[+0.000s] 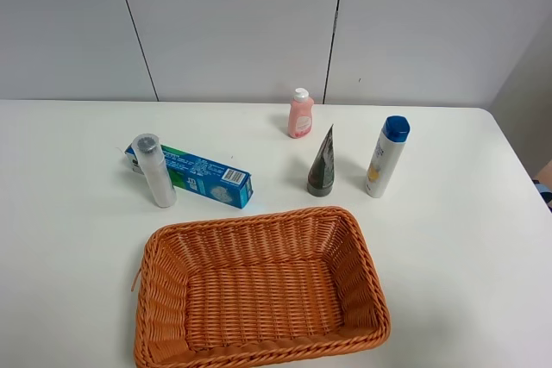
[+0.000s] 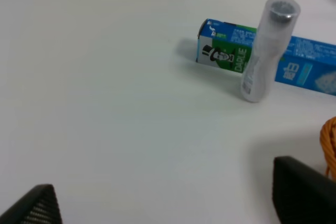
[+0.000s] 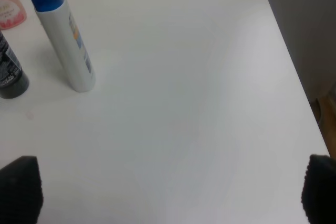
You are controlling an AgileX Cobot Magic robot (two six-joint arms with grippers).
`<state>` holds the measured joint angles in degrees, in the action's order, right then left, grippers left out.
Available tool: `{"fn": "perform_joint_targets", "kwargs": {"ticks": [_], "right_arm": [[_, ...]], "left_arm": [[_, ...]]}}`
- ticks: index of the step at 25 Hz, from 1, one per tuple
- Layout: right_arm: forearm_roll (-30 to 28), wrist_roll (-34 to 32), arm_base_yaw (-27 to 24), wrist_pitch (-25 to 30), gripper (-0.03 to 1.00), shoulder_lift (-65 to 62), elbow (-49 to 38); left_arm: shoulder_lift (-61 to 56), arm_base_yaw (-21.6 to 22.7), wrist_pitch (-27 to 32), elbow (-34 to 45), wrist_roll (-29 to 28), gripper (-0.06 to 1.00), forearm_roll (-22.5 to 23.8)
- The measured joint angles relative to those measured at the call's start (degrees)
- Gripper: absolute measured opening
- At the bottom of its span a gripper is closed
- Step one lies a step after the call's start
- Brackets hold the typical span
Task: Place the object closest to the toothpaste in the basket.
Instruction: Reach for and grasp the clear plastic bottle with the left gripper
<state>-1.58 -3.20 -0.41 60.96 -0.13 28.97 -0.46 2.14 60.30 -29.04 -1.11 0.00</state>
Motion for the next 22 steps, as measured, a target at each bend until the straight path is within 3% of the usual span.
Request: {"fn": "perform_joint_targets", "kwargs": {"ticks": [22], "right_arm": [[0.0, 0.0, 0.0, 0.0, 0.99, 0.0, 0.0]], "left_arm": [[0.0, 0.0, 0.0, 0.0, 0.0, 0.8, 0.0]]}}
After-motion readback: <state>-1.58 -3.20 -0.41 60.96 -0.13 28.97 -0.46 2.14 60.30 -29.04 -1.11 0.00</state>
